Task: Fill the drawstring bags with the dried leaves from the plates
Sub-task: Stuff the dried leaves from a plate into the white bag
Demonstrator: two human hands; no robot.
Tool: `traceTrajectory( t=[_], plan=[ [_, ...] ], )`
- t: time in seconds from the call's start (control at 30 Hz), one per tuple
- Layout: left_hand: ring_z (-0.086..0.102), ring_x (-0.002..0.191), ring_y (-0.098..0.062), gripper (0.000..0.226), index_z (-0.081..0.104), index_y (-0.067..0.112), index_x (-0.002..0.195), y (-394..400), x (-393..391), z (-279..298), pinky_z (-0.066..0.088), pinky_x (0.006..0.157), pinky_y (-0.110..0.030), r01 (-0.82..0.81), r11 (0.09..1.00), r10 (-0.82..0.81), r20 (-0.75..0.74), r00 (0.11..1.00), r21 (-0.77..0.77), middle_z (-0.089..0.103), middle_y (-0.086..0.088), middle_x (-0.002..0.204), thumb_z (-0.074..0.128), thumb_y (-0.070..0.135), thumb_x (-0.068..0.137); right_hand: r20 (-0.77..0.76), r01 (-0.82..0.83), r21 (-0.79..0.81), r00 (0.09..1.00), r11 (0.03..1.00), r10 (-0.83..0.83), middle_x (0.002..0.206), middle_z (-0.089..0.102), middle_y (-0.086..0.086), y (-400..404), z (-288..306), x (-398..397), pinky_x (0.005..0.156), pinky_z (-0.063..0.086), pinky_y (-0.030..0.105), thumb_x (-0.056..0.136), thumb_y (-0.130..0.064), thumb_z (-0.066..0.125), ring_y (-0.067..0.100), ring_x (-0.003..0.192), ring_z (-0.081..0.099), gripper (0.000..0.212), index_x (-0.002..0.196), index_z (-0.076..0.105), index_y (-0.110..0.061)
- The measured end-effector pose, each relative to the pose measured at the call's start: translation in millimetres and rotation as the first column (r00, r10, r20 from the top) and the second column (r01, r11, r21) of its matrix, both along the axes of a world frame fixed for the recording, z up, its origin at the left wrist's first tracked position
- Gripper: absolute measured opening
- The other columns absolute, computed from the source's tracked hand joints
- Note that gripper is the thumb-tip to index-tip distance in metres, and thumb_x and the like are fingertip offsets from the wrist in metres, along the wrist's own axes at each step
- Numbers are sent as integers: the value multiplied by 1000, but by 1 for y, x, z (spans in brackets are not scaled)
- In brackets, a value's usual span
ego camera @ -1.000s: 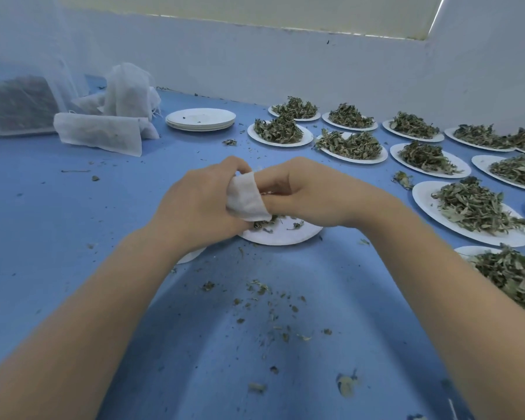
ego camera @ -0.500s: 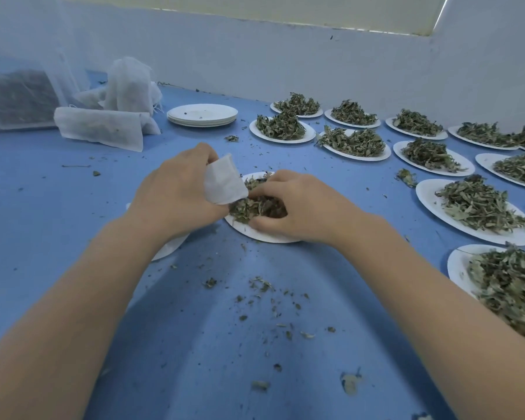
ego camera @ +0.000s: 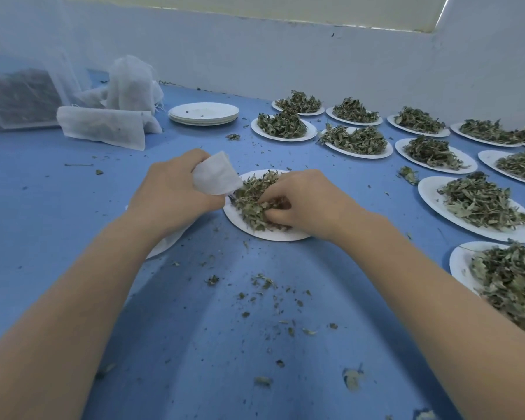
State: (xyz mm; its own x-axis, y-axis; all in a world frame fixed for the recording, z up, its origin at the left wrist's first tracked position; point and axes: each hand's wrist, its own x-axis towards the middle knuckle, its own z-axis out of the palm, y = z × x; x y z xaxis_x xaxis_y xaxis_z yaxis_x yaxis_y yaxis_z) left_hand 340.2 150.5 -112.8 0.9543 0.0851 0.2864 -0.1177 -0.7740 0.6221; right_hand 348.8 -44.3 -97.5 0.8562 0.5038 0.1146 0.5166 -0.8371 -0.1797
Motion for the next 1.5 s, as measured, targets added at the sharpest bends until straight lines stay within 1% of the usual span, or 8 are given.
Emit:
traceTrajectory(
  t=[0.27,0.53,0.63,0.83,0.93,1.13,1.4,1.5],
  plan=[
    [47,87,-17,40,53,40,100,-2,-5,4,36,66,-29,27,996,-29,24,999,88,54,14,82,71,33,66,162,124,140,976,982,-146,69,58,-8,-14,26,1,73,49,23,90,-31,59,11,74,61,20,103,72,-25],
    [54,90,-27,51,53,28,113,-22,-9,6,33,66,-30,42,936,-99,147,984,350,61,2,98,70,30,65,241,94,86,964,992,-113,72,61,-6,3,30,-8,74,48,24,91,-29,53,12,74,53,23,105,71,-27],
    [54,88,-28,50,53,26,111,-26,-10,6,33,65,-31,28,934,-96,173,980,355,62,0,97,66,36,64,288,36,20,957,999,-40,70,59,-1,8,33,-11,61,35,14,89,-23,53,15,67,48,20,94,71,-20],
    [53,80,-26,42,52,23,95,-28,-10,6,37,62,-32,37,961,-78,142,987,273,56,3,82,64,46,62,-134,-29,477,985,878,105,99,72,-4,0,41,-19,86,51,27,82,-7,67,6,93,66,34,110,70,-25],
    [53,82,-24,40,53,26,95,-27,-9,5,43,68,-34,43,976,-70,121,990,212,57,5,83,69,43,63,-254,32,600,955,799,152,96,73,-7,-4,40,-16,84,54,31,82,-5,66,8,88,68,30,107,65,-21],
    [53,81,-23,55,56,28,104,-30,-10,6,42,67,-33,83,980,-106,125,986,180,59,3,86,62,53,56,-164,100,688,986,719,20,78,68,-11,11,17,-13,50,43,13,75,0,61,3,61,57,33,80,51,-31],
    [50,72,-23,38,43,27,81,-32,-8,2,34,59,-30,111,976,-137,130,982,189,47,11,70,73,40,60,-363,77,624,910,778,201,97,73,-8,2,18,-9,70,49,27,87,-4,59,8,76,61,29,110,56,-20],
    [51,78,-21,37,47,32,86,-31,-6,3,40,64,-33,84,982,-106,125,986,167,52,9,76,74,37,61,-230,61,724,960,687,157,87,73,-8,-2,20,-7,68,50,16,81,-2,67,6,75,63,26,101,62,-18]
  ],
)
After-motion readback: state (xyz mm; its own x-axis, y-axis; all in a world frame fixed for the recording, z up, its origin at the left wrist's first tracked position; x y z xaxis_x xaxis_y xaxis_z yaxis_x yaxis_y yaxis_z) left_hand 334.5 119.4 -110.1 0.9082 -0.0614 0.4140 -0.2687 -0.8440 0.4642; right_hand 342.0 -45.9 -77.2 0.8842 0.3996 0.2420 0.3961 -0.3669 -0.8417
